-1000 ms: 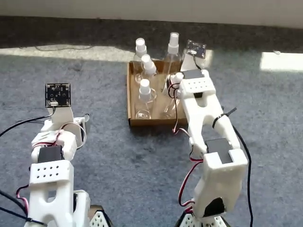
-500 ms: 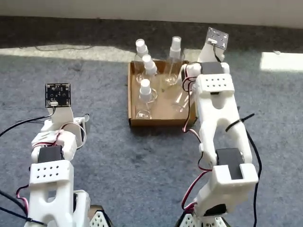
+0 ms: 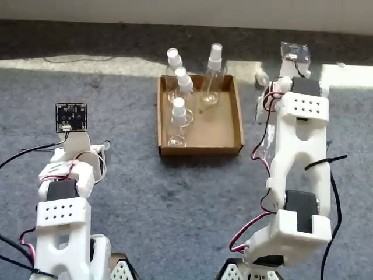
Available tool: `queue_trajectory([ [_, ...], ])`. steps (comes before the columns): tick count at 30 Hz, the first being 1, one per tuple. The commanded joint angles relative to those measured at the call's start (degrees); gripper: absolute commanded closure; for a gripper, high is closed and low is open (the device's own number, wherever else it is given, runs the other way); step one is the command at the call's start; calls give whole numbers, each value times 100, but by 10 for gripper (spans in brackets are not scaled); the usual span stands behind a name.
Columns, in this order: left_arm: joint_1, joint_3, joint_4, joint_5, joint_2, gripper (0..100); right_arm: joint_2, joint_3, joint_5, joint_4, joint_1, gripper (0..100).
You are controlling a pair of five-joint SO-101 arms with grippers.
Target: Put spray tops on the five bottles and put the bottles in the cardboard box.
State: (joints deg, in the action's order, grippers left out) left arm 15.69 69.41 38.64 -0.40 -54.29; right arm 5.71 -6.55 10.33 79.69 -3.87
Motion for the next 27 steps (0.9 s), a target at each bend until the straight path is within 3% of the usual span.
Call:
queue_trajectory([
  [1,-127,-48,-97,-35,-75,800,-198,-145,1134,189,-277,857],
  [8,-136,-40,-97,-35,-75,800,567,110,2048,207,-629,856],
  [14,-136,-40,-97,-35,-75,800,1051,66,1978,154,-620,838],
  [21,-136,-40,-97,-35,-75,800,1147,66,1793,-84,-330,634],
  [27,-119,-40,-97,-35,-75,800,1147,-136,1327,-576,22,631],
])
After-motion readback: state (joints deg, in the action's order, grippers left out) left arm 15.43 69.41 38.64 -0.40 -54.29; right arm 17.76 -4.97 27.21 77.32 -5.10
